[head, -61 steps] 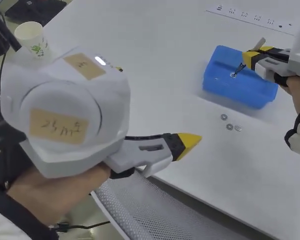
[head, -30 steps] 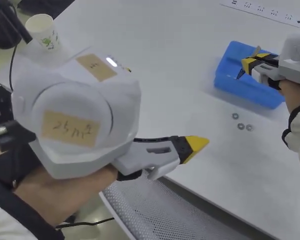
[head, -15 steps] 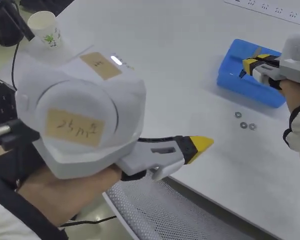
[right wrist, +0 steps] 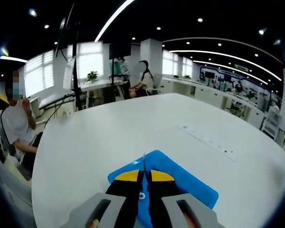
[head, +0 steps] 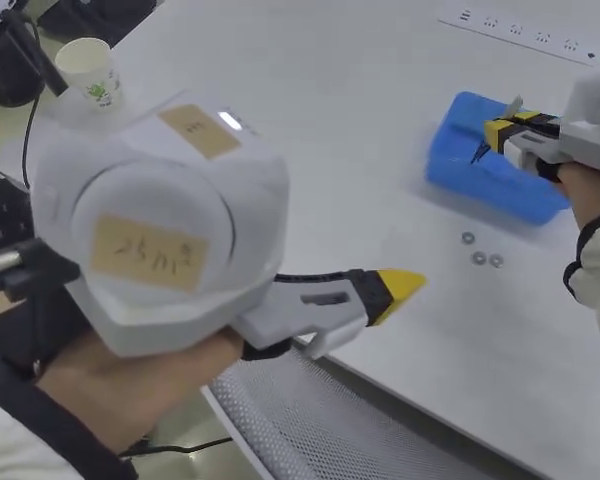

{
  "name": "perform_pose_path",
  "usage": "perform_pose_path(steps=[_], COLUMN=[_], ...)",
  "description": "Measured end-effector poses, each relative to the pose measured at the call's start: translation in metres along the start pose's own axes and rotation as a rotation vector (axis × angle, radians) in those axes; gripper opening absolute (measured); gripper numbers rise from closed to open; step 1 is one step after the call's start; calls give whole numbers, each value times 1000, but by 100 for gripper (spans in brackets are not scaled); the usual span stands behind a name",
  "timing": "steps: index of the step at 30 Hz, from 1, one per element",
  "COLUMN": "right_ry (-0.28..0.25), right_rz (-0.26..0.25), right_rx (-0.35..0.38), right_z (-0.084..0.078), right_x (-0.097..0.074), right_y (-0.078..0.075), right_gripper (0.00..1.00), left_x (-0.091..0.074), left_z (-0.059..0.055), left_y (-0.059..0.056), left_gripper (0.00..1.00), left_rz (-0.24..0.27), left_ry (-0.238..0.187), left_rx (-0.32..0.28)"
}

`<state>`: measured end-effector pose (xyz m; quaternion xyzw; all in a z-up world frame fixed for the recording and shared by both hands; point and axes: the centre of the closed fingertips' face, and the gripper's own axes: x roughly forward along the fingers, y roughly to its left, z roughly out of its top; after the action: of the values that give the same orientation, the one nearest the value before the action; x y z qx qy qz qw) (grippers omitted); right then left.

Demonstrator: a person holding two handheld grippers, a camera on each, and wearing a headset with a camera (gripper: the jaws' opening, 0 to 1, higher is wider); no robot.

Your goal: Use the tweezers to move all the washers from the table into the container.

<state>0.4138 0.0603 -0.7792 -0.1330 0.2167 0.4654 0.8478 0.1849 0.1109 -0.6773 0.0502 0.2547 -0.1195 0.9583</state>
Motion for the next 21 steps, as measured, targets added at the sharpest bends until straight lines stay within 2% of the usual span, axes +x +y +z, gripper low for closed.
perform_pose_path(steps=[7, 9, 15, 21], right_ry=[-58, -74, -110, -115], right_rz=[3, 6, 24, 43], right_rx=[1, -2, -32, -46], right_z=[17, 21, 33, 32], right_x=[-19, -21, -40, -50], right_y=[3, 0, 15, 26], right_gripper=[2, 2, 2, 2], left_x=[-3, -4, -4, -4], left_z=[3, 3, 3, 2], left_y=[-1, -1, -2, -3], left_gripper=[95, 95, 96, 95], left_rz=[3, 1, 4, 5], left_ry=[-11, -11, -10, -7], left_rx=[3, 4, 4, 3])
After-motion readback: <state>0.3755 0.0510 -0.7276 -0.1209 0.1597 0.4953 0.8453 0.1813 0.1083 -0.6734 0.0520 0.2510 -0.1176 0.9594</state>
